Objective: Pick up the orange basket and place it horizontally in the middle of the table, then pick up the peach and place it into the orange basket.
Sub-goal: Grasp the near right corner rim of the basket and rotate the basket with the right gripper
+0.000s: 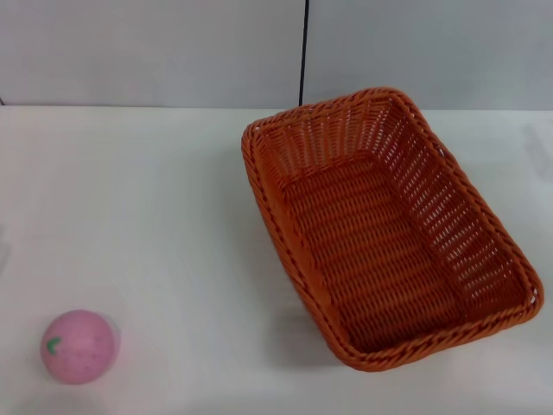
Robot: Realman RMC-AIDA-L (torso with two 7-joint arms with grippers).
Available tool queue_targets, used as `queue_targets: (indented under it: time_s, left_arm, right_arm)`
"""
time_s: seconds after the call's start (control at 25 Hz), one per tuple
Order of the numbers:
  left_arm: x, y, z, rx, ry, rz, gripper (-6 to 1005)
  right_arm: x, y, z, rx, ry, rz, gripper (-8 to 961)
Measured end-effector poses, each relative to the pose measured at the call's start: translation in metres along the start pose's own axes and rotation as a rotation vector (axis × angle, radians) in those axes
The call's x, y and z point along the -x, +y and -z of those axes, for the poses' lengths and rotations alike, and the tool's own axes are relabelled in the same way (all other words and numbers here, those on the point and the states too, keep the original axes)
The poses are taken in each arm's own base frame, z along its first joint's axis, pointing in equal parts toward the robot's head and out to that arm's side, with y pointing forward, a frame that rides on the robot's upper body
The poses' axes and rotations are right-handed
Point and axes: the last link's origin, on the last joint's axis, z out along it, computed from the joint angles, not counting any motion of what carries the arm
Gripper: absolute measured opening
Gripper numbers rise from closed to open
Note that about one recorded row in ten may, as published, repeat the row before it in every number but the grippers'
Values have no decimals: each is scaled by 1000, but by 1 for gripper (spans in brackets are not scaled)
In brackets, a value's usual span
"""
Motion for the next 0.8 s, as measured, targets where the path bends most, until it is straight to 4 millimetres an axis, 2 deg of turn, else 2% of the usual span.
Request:
queue_targets:
  time_s: [0.48,0.8]
  left_arm:
    - [0,-3,0,-20,2,3,820]
    - [-1,-1,-1,-9,10,5,816]
  right_arm:
    - [25,4,3,209,119,-80,566]
    - [69,0,-6,299,385,-181,550]
